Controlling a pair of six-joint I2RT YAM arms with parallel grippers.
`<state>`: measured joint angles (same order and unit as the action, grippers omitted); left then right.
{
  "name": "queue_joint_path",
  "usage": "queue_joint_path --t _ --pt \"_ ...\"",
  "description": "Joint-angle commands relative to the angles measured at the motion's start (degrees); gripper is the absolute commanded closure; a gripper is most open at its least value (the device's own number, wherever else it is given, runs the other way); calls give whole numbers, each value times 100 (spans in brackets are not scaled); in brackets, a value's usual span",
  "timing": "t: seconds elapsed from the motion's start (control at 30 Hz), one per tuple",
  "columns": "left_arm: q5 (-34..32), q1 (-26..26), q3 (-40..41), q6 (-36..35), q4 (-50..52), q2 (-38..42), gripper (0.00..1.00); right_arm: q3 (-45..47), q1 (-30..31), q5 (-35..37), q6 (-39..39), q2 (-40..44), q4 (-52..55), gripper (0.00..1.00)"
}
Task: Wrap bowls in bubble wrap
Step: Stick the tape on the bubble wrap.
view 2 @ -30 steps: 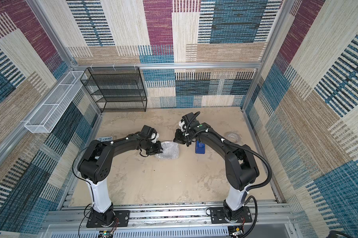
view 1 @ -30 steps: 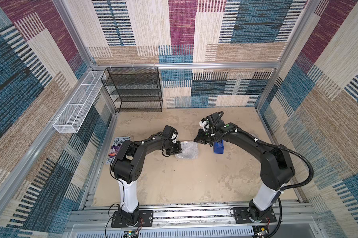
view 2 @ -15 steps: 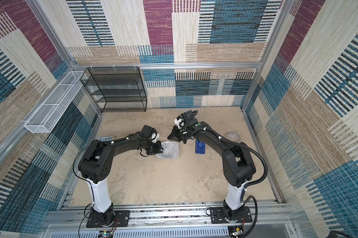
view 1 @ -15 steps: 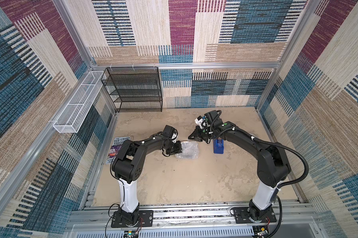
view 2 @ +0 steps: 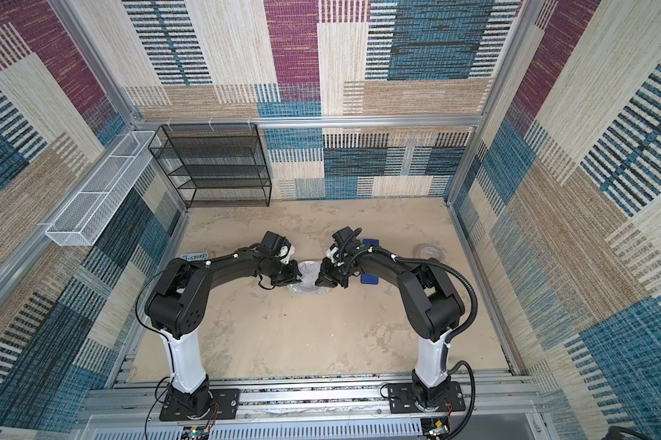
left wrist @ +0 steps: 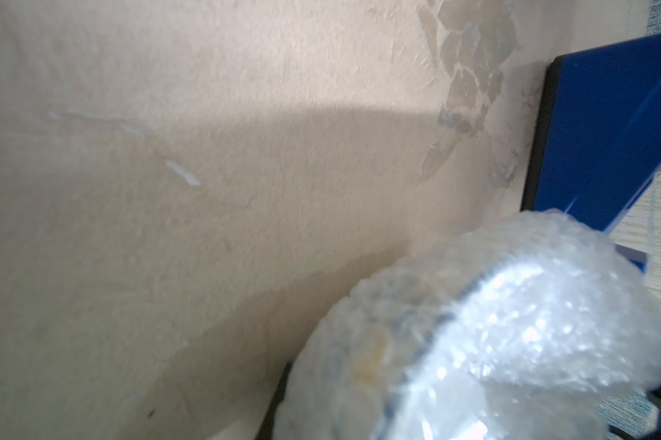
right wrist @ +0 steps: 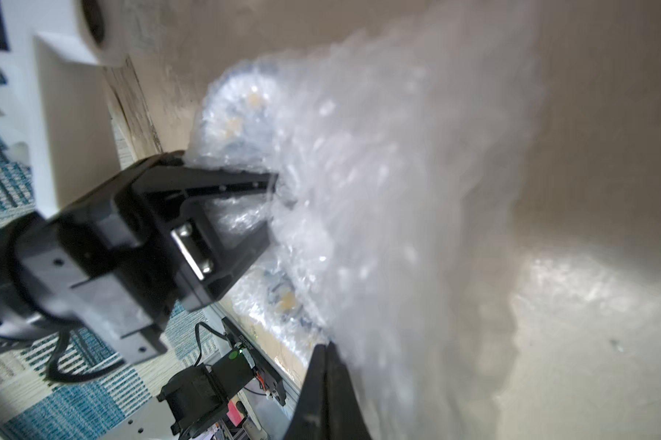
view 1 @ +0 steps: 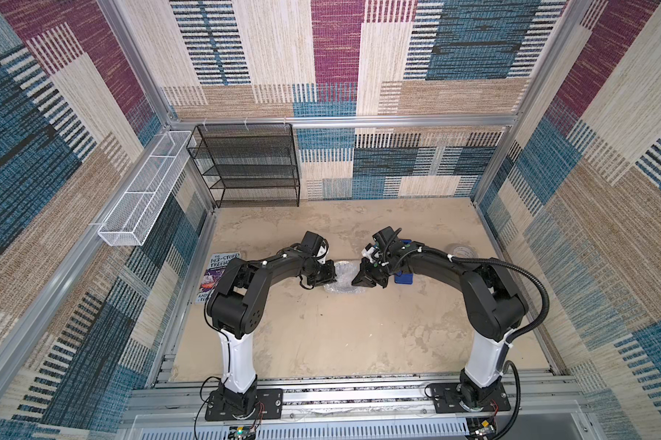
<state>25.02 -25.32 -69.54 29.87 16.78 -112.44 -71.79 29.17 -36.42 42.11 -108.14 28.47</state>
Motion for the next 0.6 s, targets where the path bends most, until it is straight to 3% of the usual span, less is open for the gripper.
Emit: queue_joint_path --t 0.0,0.07,0.27,0.57 --pt "-352 -12 36 -94 212 -63 100 -149 1 490 -17 -212 512 100" --pt "-339 -14 30 -95 212 -58 100 -263 1 685 -99 -326 703 100" --pt "-340 -8 37 -95 212 -43 100 -677 1 1049 -220 -186 1088 69" --pt "-358 -14 22 -86 211 -41 100 -980 1 1150 -453 -41 1550 62"
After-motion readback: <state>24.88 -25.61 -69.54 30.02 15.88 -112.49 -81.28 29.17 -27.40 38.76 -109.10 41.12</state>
